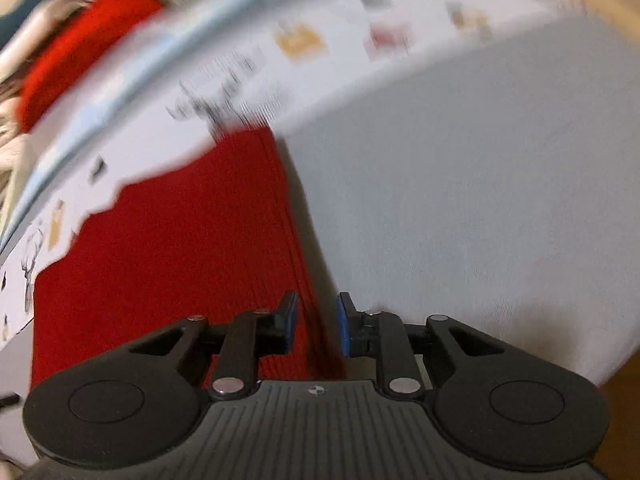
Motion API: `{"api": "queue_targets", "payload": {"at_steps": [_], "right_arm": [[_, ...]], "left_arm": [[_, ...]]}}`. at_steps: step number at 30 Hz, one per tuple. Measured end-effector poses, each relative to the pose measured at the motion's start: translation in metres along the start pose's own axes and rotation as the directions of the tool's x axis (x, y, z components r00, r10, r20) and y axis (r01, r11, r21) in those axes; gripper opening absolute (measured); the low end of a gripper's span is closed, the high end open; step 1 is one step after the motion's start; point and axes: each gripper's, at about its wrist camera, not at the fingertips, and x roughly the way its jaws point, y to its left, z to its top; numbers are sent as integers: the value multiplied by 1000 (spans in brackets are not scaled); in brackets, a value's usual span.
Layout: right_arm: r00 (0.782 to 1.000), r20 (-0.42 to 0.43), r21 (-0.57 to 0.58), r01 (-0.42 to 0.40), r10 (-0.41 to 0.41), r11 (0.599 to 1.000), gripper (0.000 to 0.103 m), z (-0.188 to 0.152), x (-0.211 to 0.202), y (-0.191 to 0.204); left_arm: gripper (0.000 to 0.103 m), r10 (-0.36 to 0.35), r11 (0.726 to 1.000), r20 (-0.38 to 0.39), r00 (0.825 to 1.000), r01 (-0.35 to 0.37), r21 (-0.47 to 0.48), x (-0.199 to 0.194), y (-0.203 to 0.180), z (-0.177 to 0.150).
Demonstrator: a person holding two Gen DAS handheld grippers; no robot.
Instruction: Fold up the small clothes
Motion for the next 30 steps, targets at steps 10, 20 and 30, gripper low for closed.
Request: {"api": "queue_targets", "payload": {"at_steps": [10, 20, 30], "right_arm": [[991, -119, -147, 35, -52, 989, 25, -13, 36, 18], [993, -27, -234, 105, -115, 966, 38, -24, 24, 52], [977, 190, -300, -40, 100, 953, 41, -51, -48, 152]], "left_arm": [[23, 38, 999, -74, 997, -35, 42, 20, -4, -2], [33, 84, 995, 59, 995, -80, -67, -19, 20, -3], [36, 247, 967, 319, 915, -212, -143, -130, 36, -11]]}}
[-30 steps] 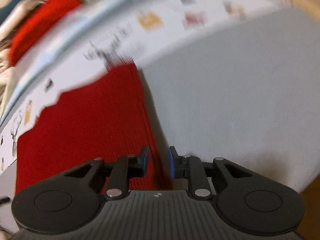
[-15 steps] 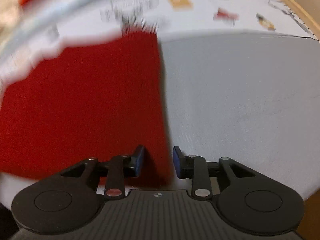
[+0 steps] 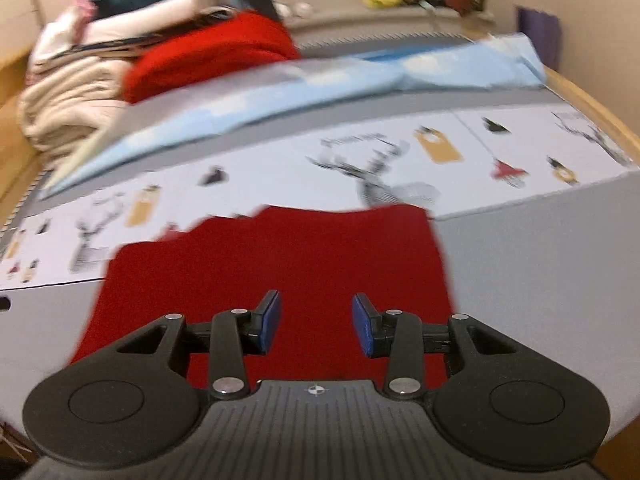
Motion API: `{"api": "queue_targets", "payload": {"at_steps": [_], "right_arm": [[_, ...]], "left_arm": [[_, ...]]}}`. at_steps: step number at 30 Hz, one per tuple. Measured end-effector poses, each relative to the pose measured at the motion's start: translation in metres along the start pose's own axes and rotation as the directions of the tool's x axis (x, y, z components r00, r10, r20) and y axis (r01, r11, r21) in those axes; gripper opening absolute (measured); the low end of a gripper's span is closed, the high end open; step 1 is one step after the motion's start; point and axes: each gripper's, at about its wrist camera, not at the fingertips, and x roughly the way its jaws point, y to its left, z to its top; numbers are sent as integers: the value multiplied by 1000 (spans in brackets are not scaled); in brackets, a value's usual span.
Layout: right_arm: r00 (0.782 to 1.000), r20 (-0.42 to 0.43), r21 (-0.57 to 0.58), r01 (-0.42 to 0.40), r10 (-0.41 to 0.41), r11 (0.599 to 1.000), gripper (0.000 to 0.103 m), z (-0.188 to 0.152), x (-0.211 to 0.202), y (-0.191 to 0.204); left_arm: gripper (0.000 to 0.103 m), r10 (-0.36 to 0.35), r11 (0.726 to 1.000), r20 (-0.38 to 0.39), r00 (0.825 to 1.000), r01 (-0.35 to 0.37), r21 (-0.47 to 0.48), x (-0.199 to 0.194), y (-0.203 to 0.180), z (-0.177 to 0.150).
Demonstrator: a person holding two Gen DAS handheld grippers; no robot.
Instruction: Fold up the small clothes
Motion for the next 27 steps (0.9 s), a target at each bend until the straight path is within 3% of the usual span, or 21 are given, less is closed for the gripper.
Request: {"api": "queue_targets", "payload": {"at_steps": [2, 4, 5, 7, 10, 12, 14, 20, 21, 22, 24, 27], "right_arm": [[999, 31, -50, -29, 30, 998, 38, -8, 4, 29], [998, 37, -80, -54, 57, 995, 11, -17, 2, 52], [997, 20, -85, -75, 77, 994, 8, -23, 4, 66], [993, -12, -90, -118, 117, 989, 8, -32, 15, 89], [983, -29, -185, -181, 179, 966, 10, -46, 24, 135], [973, -59, -251, -233, 225, 939, 10, -56, 32, 166], [959, -99, -313, -284, 267, 906, 13, -69, 40, 196], [925, -178, -532, -377, 335, 758, 42, -110, 52, 271], [924, -190, -568, -380, 333, 730, 51, -118, 53, 281], [924, -197, -598, -378, 327, 707, 57, -125, 55, 290], [929, -208, -655, -364, 305, 662, 58, -139, 61, 303], [955, -199, -736, -294, 221, 610, 59, -157, 78, 318]], "left_arm": [[40, 27, 999, 60, 998, -26, -19, -28, 6, -9], [40, 46, 996, 117, 992, -36, -82, -35, 10, -19], [40, 59, 992, 125, 990, -45, -115, -35, 17, -32], [40, 114, 981, 19, 993, -110, -163, -28, 28, -36], [40, 166, 972, 53, 985, -154, -177, -34, 44, -32], [40, 186, 965, 29, 982, -176, -195, -29, 54, -31], [40, 181, 956, 4, 983, -175, -237, -27, 65, -31], [40, 194, 947, -19, 981, -193, -258, -18, 87, -35], [40, 194, 946, -22, 981, -193, -259, -16, 89, -37], [40, 195, 946, -24, 981, -194, -260, -14, 90, -37], [40, 193, 947, -28, 981, -194, -258, -12, 90, -36], [40, 192, 948, -29, 981, -193, -254, -11, 89, -36]]}}
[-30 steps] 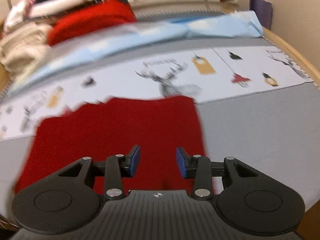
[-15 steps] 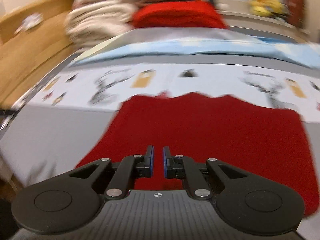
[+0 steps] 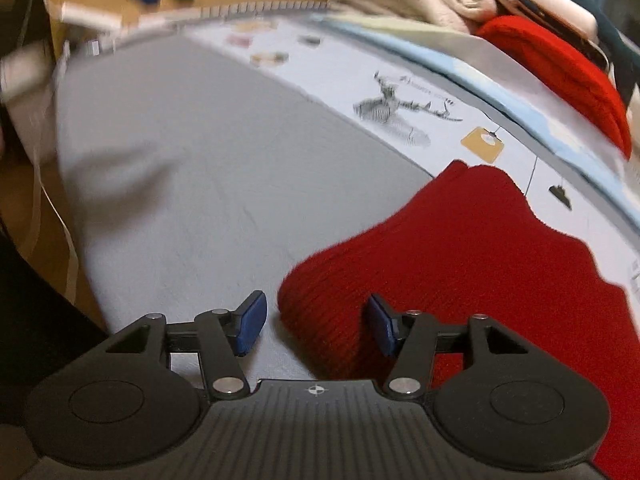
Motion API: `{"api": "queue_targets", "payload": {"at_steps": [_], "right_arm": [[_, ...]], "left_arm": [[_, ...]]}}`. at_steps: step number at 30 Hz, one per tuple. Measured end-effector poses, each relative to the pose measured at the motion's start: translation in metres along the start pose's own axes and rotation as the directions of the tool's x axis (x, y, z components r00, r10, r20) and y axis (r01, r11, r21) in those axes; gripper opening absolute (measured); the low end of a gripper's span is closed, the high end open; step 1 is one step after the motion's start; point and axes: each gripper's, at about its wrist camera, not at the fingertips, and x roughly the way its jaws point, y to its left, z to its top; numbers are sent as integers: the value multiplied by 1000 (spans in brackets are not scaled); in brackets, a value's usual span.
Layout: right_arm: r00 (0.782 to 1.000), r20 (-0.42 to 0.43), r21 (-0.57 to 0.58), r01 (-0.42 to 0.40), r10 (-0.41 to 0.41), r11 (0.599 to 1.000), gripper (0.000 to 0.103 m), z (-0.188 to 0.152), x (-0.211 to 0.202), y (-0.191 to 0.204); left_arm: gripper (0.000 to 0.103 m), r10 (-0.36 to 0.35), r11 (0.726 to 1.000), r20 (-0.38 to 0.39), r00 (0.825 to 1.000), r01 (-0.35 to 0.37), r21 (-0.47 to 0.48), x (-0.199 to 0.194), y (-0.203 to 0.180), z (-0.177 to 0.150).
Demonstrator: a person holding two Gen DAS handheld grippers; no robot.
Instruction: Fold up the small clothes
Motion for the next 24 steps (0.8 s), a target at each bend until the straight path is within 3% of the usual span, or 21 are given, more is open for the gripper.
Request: {"api": "queue_targets", "payload": {"at_steps": [3, 5, 6, 7, 9, 11, 13, 15, 17, 20, 22, 24], "right_arm": [[997, -22, -155, 72, -76, 985, 63, -4, 13, 23], [991, 2, -292, 129, -135, 948, 53, -12, 16, 38], [988, 7, -319, 151, -157, 936, 39, -13, 16, 41], [985, 4, -324, 167, -175, 931, 34, -13, 16, 39], [990, 3, -233, 135, -138, 963, 23, -6, 9, 28], [993, 28, -131, 115, -112, 985, 19, 3, -5, 13], [990, 113, 21, 85, -87, 996, 18, 12, -33, -10], [975, 204, 214, 45, -90, 976, 18, 18, -69, -46], [940, 314, 418, -10, -133, 909, 17, 12, -113, -95], [873, 381, 662, -28, -304, 749, 17, -32, -171, -172], [848, 312, 813, -5, -428, 582, 17, -82, -197, -219], [844, 144, 920, 79, -517, 385, 17, -141, -214, -256]], "left_arm": [[40, 0, 1000, -1, 1000, 0, 6, 3, -3, 0], [40, 5, 1000, -5, 1000, -5, 12, 4, -6, 0], [40, 8, 1000, -4, 1000, -8, 13, 5, -7, 0], [40, 10, 1000, -6, 1000, -10, 12, 5, -8, 0], [40, 15, 1000, -9, 1000, -15, 0, 6, -10, 1], [40, 16, 1000, -7, 1000, -16, -17, 5, -14, 2], [40, 11, 999, -10, 1000, -11, -41, 5, -22, 4], [40, -11, 998, -12, 1000, 10, -63, 5, -37, 6], [40, -42, 996, -7, 999, 41, -75, 4, -58, 9], [40, -102, 992, 1, 995, 101, -72, 4, -105, 12], [40, -146, 988, 1, 989, 146, -48, 5, -142, 10], [40, -182, 983, -7, 983, 182, -10, 8, -180, 5]]}}
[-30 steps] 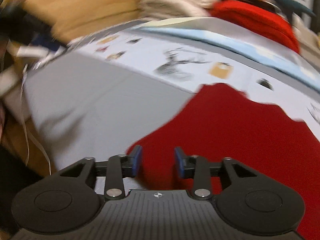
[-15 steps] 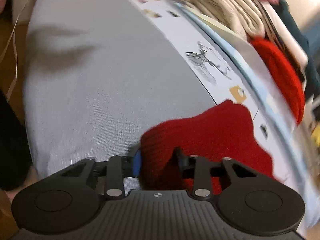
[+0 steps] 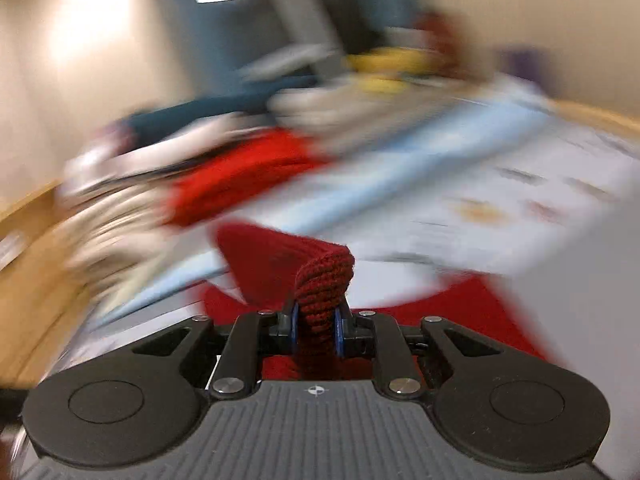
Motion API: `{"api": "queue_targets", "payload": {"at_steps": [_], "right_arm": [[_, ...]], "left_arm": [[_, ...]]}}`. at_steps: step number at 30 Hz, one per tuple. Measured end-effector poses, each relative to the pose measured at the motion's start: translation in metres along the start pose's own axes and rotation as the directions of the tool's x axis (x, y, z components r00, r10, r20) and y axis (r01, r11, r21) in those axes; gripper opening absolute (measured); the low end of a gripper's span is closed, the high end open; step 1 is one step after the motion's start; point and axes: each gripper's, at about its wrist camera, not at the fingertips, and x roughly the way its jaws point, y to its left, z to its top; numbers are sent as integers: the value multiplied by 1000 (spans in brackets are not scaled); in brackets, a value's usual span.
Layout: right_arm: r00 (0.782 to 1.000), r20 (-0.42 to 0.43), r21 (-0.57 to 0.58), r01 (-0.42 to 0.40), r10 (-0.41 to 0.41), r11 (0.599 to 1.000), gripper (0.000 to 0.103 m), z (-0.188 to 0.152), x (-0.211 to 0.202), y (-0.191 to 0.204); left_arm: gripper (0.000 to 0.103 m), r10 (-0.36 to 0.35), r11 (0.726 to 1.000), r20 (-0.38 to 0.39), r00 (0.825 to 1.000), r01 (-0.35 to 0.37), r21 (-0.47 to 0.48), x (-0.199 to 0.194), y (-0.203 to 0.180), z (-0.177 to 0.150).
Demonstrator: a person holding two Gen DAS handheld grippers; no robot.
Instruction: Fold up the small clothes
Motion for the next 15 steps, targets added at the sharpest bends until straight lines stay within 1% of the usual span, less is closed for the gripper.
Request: {"api": "queue_targets", "payload": {"at_steps": [1, 2, 3, 4, 5, 6, 7, 8, 9, 11, 13, 14, 15], "right_arm": [[996, -31, 54, 87, -86, 995, 17, 2, 1, -31], [983, -93, 102, 165, -156, 981, 18, 2, 5, -62], [959, -197, 153, 236, -204, 960, 20, -1, 13, -94], [927, -301, 219, 296, -224, 930, 24, -7, 19, -125], [903, -364, 271, 336, -227, 902, 24, -12, 20, -150], [892, -395, 276, 344, -220, 897, 30, -15, 20, -165], [894, -397, 257, 328, -210, 909, 42, -15, 19, -175], [902, -382, 238, 308, -203, 921, 46, -11, 15, -180], [913, -354, 218, 293, -204, 931, 47, -3, 9, -182], [932, -288, 173, 275, -218, 946, 47, 17, 1, -183], [949, -258, 160, 226, -180, 961, 50, 39, 7, -183], [955, -259, 142, 188, -147, 972, 54, 47, 16, -182], [954, -270, 118, 166, -129, 979, 65, 51, 20, -183]], "left_arm": [[40, -14, 1000, -6, 1000, 14, 21, 5, -17, -3], [40, -30, 998, -14, 999, 31, 46, 10, -37, -7], [40, -47, 996, -21, 999, 48, 70, 15, -53, -10], [40, -61, 993, -27, 998, 64, 95, 19, -67, -14], [40, -77, 988, -36, 996, 81, 133, 23, -83, -19], [40, -81, 982, -44, 996, 87, 169, 27, -95, -25], [41, -81, 976, -52, 995, 90, 197, 30, -106, -30], [42, -88, 969, -66, 994, 100, 225, 34, -116, -36], [44, -104, 961, -84, 991, 122, 247, 39, -125, -41], [44, -130, 949, -120, 984, 159, 272, 47, -138, -50], [46, -161, 945, -165, 973, 200, 260, 56, -145, -55], [48, -188, 943, -201, 961, 234, 236, 62, -149, -59], [53, -209, 943, -231, 950, 259, 211, 68, -150, -61]]}}
